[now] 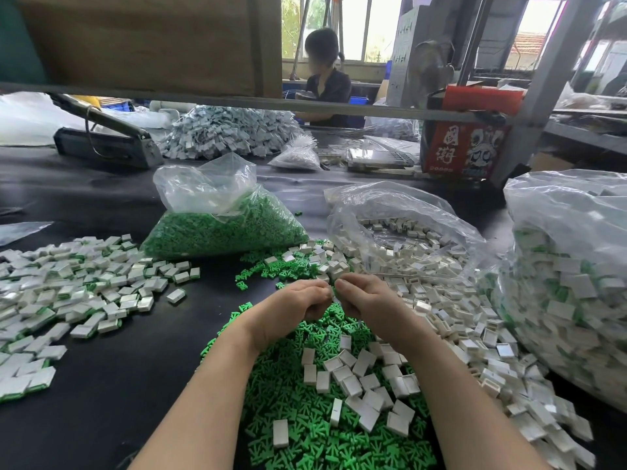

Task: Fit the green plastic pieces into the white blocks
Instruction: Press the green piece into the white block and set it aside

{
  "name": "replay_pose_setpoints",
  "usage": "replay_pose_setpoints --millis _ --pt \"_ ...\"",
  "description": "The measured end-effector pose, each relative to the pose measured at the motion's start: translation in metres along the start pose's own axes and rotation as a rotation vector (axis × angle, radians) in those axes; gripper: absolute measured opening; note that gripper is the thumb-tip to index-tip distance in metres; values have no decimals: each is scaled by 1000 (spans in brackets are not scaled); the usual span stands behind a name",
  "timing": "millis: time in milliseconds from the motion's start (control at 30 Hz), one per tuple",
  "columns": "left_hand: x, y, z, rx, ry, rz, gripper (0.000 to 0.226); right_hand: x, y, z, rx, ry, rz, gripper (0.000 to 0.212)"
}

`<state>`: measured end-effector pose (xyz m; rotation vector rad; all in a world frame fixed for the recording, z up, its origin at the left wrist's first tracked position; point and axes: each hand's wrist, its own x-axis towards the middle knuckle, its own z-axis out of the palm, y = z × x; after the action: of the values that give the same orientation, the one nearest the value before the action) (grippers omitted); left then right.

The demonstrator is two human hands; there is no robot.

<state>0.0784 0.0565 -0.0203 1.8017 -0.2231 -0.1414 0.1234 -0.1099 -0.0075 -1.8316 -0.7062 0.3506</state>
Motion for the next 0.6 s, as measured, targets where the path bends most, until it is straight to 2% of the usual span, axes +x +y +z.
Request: replay_pose_setpoints --millis 200,300,600 --pt "1 -3 0 35 21 -44 21 3 6 7 -237 35 -17 39" --pt "3 -2 3 69 45 -59 28 3 8 10 -276 23 -9 39" --pt "11 -6 7 260 74 -62 29 3 9 13 -470 46 -36 42"
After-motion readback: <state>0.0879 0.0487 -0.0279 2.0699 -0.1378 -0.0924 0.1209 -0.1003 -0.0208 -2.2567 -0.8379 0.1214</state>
